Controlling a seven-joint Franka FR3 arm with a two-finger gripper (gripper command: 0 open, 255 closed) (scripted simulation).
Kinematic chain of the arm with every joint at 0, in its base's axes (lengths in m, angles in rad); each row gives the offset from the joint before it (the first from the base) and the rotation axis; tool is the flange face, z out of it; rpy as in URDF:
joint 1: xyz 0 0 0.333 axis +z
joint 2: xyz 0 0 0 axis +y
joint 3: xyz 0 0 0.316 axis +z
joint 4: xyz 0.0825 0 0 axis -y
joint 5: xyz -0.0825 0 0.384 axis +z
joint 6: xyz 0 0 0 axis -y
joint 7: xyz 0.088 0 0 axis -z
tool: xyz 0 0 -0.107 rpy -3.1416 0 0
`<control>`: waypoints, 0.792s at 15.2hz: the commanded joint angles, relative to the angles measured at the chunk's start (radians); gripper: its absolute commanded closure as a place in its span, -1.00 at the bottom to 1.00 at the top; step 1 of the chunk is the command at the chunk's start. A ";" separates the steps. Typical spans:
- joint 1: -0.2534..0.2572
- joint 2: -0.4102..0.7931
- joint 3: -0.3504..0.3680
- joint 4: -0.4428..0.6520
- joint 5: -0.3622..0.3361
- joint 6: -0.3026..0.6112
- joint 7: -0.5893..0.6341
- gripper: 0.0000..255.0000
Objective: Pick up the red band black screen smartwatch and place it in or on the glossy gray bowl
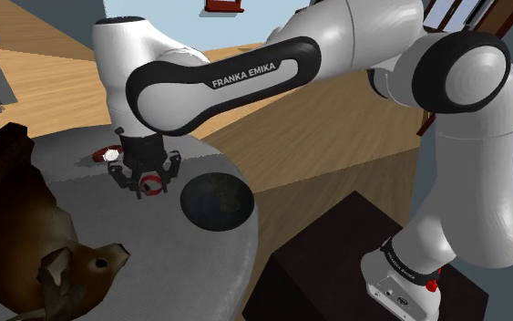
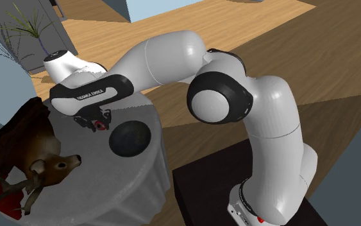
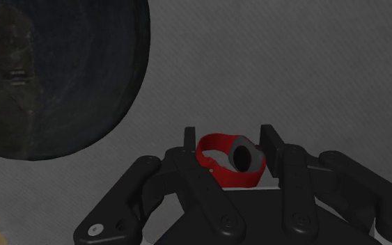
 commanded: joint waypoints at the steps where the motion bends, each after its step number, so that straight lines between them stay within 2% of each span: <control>1: -0.001 -0.009 0.003 0.013 0.004 -0.022 -0.002 1.00; 12: 0.003 -0.047 0.015 0.106 0.023 -0.148 -0.008 1.00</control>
